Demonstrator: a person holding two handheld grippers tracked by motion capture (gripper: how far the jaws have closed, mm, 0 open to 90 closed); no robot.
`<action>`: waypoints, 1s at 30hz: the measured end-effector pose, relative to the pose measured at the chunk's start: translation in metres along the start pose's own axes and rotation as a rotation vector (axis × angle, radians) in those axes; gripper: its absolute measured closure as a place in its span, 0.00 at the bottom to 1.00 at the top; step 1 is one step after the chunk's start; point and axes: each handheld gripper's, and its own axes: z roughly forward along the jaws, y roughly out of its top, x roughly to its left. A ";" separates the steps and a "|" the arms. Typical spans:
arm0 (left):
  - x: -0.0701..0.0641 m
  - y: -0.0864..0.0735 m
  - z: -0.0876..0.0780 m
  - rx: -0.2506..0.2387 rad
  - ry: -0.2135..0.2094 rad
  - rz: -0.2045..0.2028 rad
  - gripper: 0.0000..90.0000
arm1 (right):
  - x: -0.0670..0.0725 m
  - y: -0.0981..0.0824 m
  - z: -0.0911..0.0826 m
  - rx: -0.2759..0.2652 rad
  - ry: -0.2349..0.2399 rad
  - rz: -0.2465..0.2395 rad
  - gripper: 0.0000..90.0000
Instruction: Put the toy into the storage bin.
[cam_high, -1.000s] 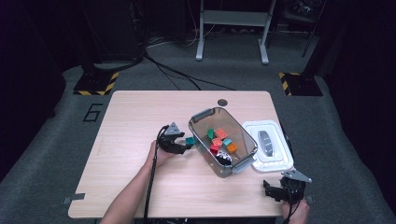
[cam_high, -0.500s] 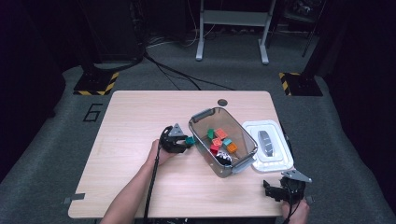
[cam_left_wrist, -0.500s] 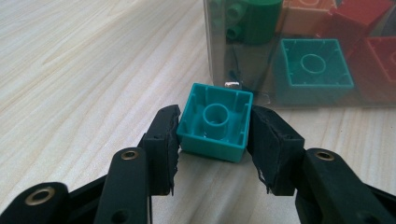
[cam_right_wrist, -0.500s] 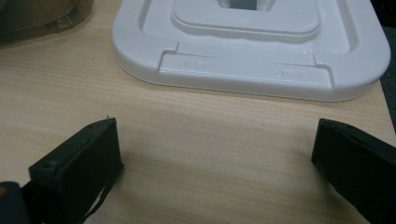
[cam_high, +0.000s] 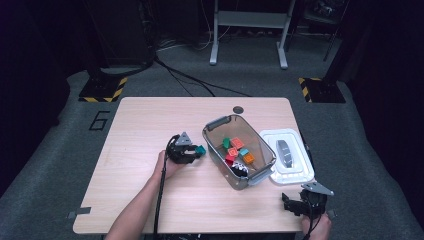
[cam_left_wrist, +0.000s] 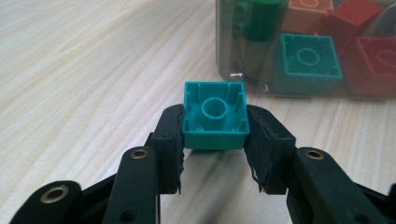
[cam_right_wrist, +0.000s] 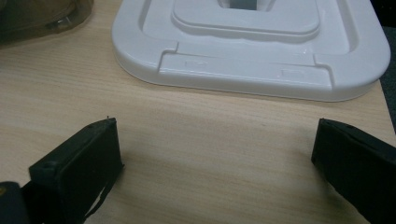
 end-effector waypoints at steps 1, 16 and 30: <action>-0.001 0.001 -0.001 -0.001 0.000 0.005 0.66 | 0.000 0.000 0.000 -0.001 0.000 -0.003 0.01; -0.012 0.006 -0.034 -0.006 -0.005 0.001 0.66 | 0.000 0.000 0.000 0.000 -0.001 0.001 0.01; -0.025 0.019 -0.060 0.026 -0.027 0.015 0.66 | 0.000 0.000 0.000 0.000 -0.002 0.002 0.01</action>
